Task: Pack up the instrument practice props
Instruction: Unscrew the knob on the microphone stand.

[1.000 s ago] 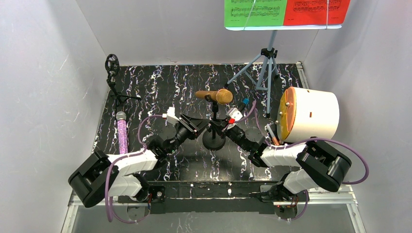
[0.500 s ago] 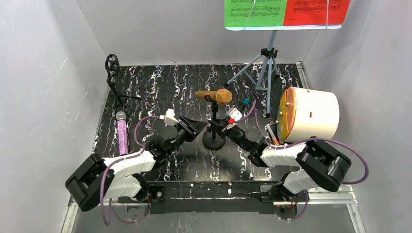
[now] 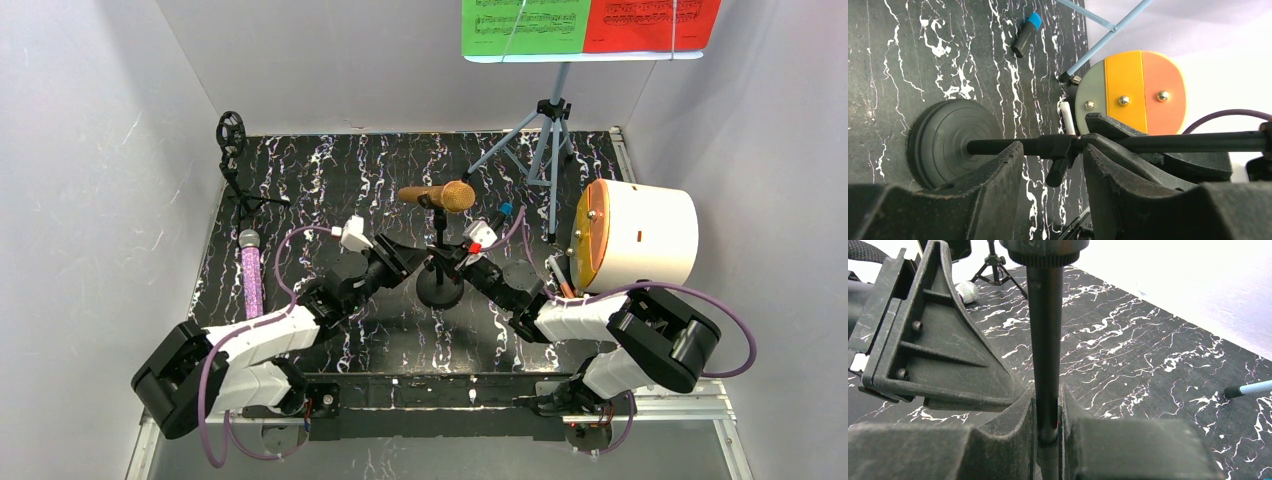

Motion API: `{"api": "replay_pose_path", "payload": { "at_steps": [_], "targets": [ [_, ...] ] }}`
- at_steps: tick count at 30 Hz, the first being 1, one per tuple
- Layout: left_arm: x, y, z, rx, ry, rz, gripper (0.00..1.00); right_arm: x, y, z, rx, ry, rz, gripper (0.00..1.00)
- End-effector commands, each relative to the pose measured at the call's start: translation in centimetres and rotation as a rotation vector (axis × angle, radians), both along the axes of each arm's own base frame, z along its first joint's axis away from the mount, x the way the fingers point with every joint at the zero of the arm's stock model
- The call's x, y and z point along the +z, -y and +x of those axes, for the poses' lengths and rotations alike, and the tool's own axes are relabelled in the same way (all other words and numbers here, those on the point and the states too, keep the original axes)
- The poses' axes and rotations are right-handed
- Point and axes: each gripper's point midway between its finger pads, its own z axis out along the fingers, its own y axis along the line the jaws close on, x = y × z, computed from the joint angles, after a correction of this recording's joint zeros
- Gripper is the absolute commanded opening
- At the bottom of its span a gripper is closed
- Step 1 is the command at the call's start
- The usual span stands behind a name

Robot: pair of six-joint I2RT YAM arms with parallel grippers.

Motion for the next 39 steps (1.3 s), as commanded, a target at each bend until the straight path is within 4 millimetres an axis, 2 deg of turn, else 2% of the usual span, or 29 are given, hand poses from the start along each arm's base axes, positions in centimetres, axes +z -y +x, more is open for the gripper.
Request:
{"api": "replay_pose_path", "payload": {
  "at_steps": [1, 6, 11, 14, 18, 24, 29, 35, 37, 39],
  "targets": [
    [0.1, 0.7, 0.2, -0.020, 0.001, 0.007, 0.45, 1.4, -1.0, 0.1, 0.019, 0.042, 0.018, 0.01],
    [-0.6, 1.2, 0.1, -0.026, -0.028, -0.038, 0.36, 1.4, -1.0, 0.1, 0.019, 0.042, 0.018, 0.01],
    [0.1, 1.8, 0.1, -0.041, -0.039, -0.096, 0.23, 1.4, -0.9, 0.1, 0.015, 0.044, 0.018, 0.01],
    [0.1, 1.9, -0.1, -0.039, -0.065, -0.128, 0.23, 1.5, -0.8, 0.1, 0.010, 0.047, 0.019, 0.01],
    [0.1, 1.3, -0.3, -0.015, -0.086, -0.159, 0.31, 1.6, -0.8, 0.0, 0.010, 0.049, 0.022, 0.01],
    [-0.6, 0.9, -0.7, -0.008, -0.101, -0.160, 0.33, 1.6, -0.7, 0.0, 0.010, 0.050, 0.022, 0.01],
    [-0.7, 1.1, -1.1, -0.024, -0.109, -0.161, 0.29, 1.5, -0.8, 0.0, 0.011, 0.049, 0.021, 0.01],
    [-0.6, 1.0, -1.2, -0.025, -0.105, -0.164, 0.29, 1.5, -0.8, 0.1, 0.011, 0.049, 0.021, 0.01],
    [-0.7, 1.3, -1.4, -0.035, -0.111, -0.165, 0.25, 1.5, -0.9, 0.1, 0.012, 0.048, 0.020, 0.01],
    [-0.7, 1.6, -1.5, -0.041, -0.119, -0.179, 0.17, 1.5, -0.8, 0.1, 0.010, 0.048, 0.021, 0.01]
  ]
}}
